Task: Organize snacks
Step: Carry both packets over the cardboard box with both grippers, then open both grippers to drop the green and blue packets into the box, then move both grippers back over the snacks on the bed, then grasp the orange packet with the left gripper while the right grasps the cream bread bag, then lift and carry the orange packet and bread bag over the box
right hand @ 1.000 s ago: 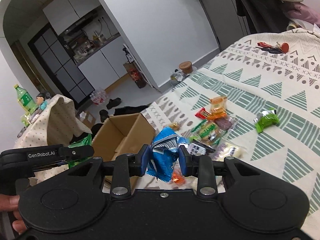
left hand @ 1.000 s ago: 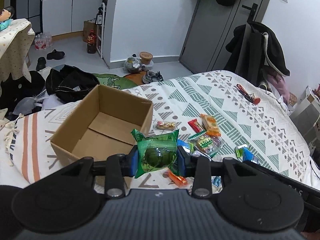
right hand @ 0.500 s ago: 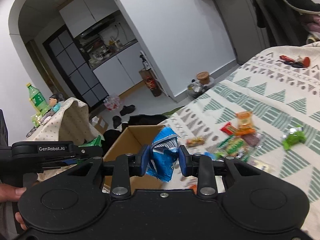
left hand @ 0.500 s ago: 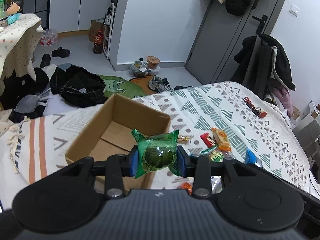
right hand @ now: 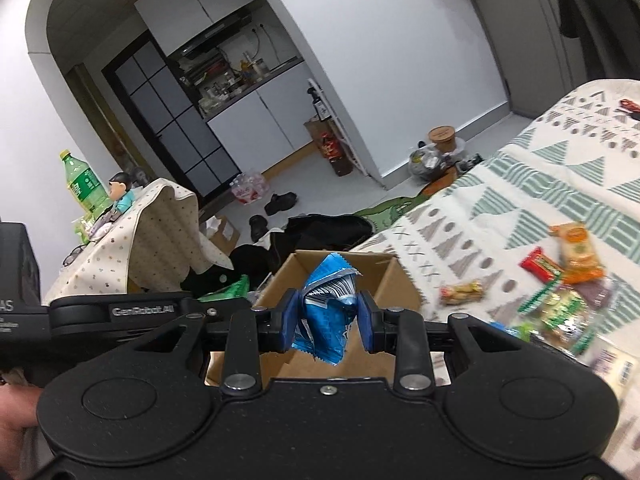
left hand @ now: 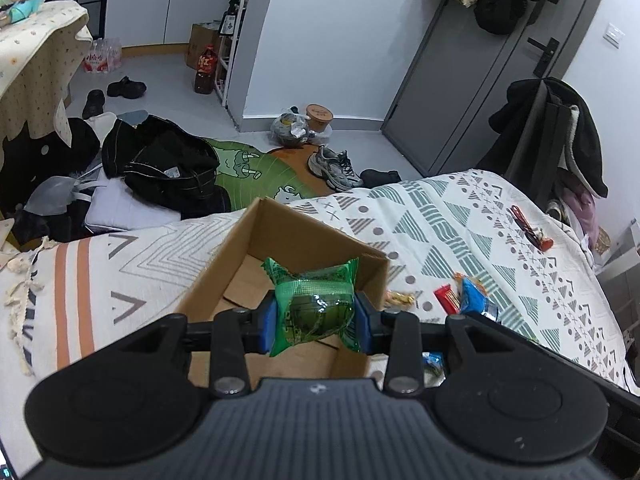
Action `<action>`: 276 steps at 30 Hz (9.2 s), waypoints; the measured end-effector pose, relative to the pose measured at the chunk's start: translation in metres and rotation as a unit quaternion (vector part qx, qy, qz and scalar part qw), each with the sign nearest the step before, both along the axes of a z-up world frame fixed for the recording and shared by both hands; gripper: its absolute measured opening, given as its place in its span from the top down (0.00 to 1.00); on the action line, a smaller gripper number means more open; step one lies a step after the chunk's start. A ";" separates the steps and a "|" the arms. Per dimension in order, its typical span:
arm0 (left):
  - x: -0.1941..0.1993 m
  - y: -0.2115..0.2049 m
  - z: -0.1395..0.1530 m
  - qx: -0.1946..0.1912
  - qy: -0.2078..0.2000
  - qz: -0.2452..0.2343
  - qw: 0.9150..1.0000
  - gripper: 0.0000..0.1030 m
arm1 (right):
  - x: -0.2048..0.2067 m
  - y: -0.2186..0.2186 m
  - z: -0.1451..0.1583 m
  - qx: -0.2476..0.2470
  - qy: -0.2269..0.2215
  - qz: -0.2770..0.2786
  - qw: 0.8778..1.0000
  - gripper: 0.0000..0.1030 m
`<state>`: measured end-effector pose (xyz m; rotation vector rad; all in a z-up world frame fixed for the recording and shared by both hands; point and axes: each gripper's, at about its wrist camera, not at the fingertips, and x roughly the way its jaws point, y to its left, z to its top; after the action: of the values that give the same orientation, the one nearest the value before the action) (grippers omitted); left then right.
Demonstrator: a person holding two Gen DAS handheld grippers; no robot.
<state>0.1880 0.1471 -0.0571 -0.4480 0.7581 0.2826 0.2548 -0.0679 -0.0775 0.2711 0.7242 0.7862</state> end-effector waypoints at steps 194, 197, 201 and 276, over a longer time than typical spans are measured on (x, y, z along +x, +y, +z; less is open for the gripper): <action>-0.008 -0.130 -0.038 -0.036 0.043 -0.034 0.998 0.76 | 0.012 -0.134 -0.082 -0.081 0.203 -0.156 0.963 0.49; -0.003 -0.130 -0.047 -0.040 0.049 -0.040 0.997 0.76 | 0.019 -0.127 -0.088 -0.106 0.200 -0.161 0.961 0.49; 0.005 -0.128 -0.061 -0.043 0.059 -0.046 0.996 0.76 | 0.025 -0.117 -0.097 -0.139 0.191 -0.168 0.957 0.49; -0.021 -0.042 0.009 -0.007 -0.006 0.033 0.999 0.76 | 0.006 -0.055 -0.005 -0.014 0.043 -0.049 0.998 0.71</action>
<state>0.1670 0.1050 -0.0485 -0.4882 0.7356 0.3354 0.2610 -0.1227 -0.0824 0.3135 0.7962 0.6738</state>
